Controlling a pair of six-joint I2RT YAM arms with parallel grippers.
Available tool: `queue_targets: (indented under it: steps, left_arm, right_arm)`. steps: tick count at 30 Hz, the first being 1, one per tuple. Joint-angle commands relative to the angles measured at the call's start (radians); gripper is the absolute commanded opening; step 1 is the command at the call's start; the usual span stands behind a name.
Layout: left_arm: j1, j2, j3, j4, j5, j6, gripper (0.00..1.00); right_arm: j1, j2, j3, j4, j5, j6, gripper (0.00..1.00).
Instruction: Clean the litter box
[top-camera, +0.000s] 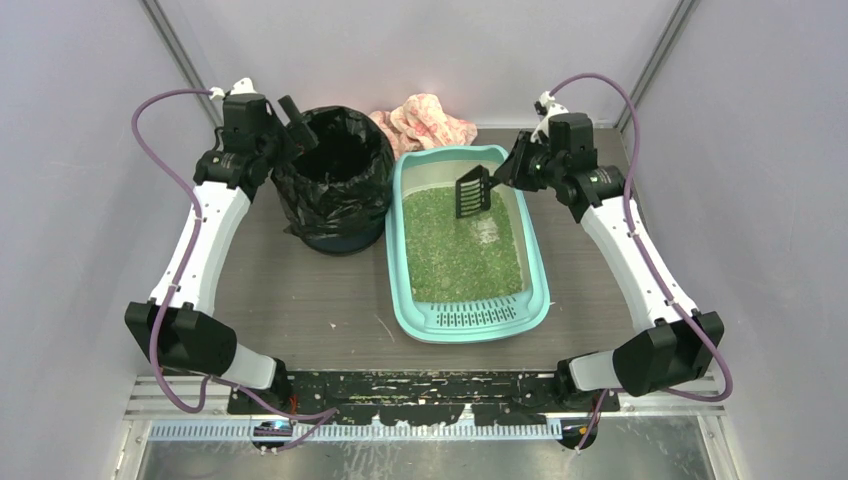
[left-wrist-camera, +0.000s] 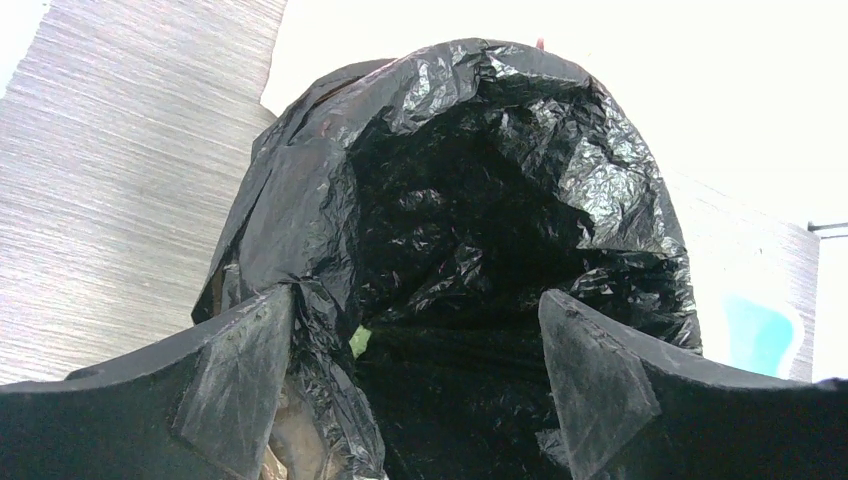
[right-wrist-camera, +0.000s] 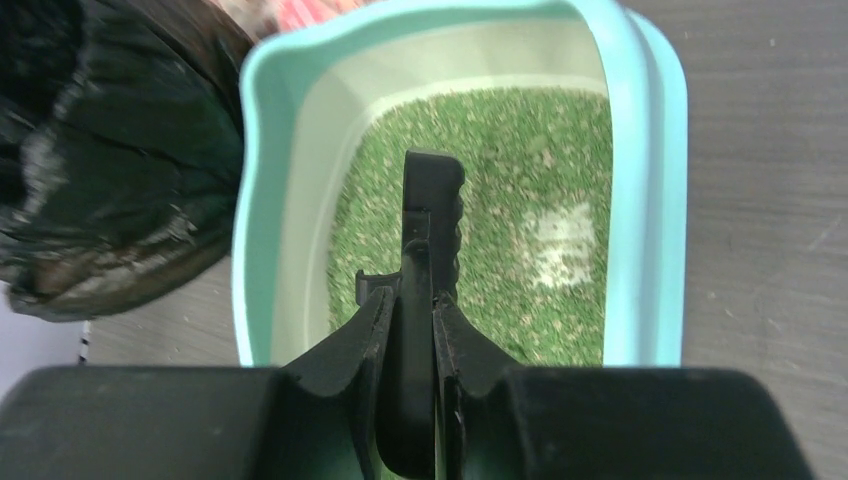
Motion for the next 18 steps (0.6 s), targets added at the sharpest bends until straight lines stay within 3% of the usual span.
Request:
queue_targets:
  steps: [1,11,18]
  left_arm:
    - [-0.015,-0.060,-0.029,0.091,0.125,-0.021,0.89]
    - [-0.015,-0.233,-0.195,0.023,-0.016,0.021,0.86]
    - [-0.014,-0.337,-0.197,-0.078,-0.322,0.104,0.87]
  right_arm:
    - [0.022,0.004,-0.015,-0.003,0.037,-0.069,0.01]
    - [0.075,0.047,-0.104,-0.016,0.041,-0.101,0.01]
    - [0.075,0.083,-0.046,-0.019,0.124,-0.099,0.01]
